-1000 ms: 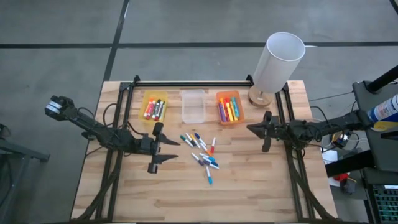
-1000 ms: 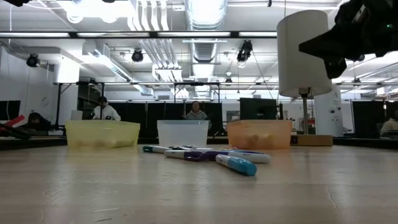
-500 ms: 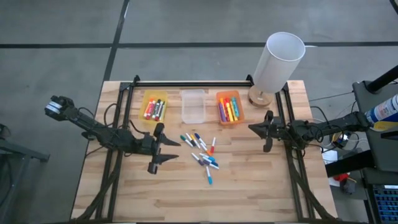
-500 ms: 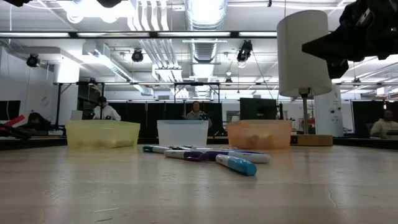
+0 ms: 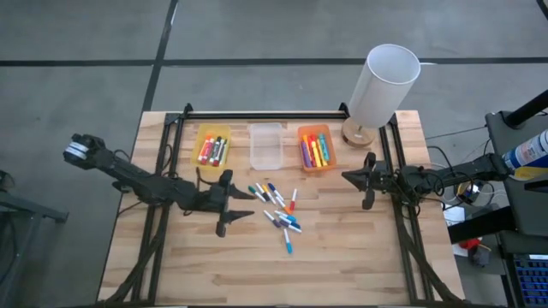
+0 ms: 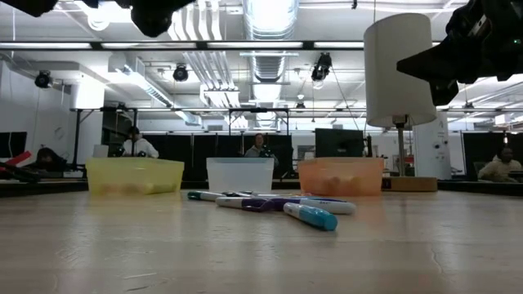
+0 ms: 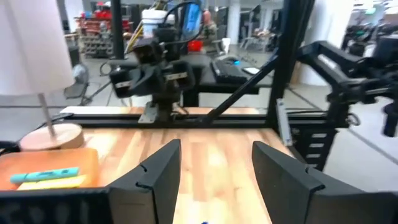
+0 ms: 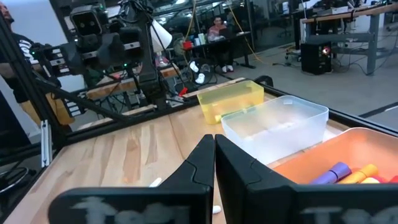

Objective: Pick & Place Markers
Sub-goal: Put the left small purple highlighter pen into the transparent bin

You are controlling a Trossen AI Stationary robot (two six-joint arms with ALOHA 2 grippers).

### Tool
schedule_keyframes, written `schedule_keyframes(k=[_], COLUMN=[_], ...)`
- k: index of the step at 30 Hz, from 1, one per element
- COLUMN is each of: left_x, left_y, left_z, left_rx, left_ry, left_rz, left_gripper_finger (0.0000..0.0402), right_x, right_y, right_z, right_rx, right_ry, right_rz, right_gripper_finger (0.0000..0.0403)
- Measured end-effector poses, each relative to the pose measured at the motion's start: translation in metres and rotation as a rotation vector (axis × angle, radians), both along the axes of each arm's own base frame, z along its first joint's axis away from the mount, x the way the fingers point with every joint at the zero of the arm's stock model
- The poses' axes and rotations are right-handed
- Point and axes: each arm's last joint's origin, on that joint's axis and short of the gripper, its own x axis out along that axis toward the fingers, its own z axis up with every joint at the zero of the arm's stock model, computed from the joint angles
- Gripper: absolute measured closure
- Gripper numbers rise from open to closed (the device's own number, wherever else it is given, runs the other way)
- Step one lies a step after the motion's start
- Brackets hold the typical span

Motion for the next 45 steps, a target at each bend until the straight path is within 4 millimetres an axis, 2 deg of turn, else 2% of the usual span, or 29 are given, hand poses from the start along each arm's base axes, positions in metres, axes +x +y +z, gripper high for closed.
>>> schedule_keyframes(k=[7, 17, 22, 26, 36, 45], left_x=[0.019, 0.06, 0.079, 0.092, 0.118, 0.139], left_y=[0.008, -0.001, -0.001, -0.004, -0.002, 0.005], left_z=[-0.011, -0.053, -0.067, -0.071, -0.091, -0.103], left_rx=[0.027, 0.2, 0.244, 0.258, 0.411, 0.398], left_ry=[0.101, 0.452, 0.576, 0.666, 0.938, 1.013], left_rz=[0.047, 0.047, 0.043, -0.03, -0.076, -0.129], left_gripper_finger=[0.0209, 0.0209, 0.0209, 0.0209, 0.0209, 0.0209], right_x=[0.0, 0.0, 0.0, 0.0, 0.0, 0.0], right_y=[0.0, 0.0, 0.0, 0.0, 0.0, 0.0], right_z=[0.0, 0.0, 0.0, 0.0, 0.0, 0.0], right_rx=[0.0, 0.0, 0.0, 0.0, 0.0, 0.0], right_ry=[0.0, 0.001, 0.001, 0.001, 0.001, 0.001], right_rz=[0.0, 0.0, 0.0, 0.0, 0.0, 0.0], right_gripper_finger=[0.0394, 0.0394, 0.0394, 0.0394, 0.0394, 0.0394])
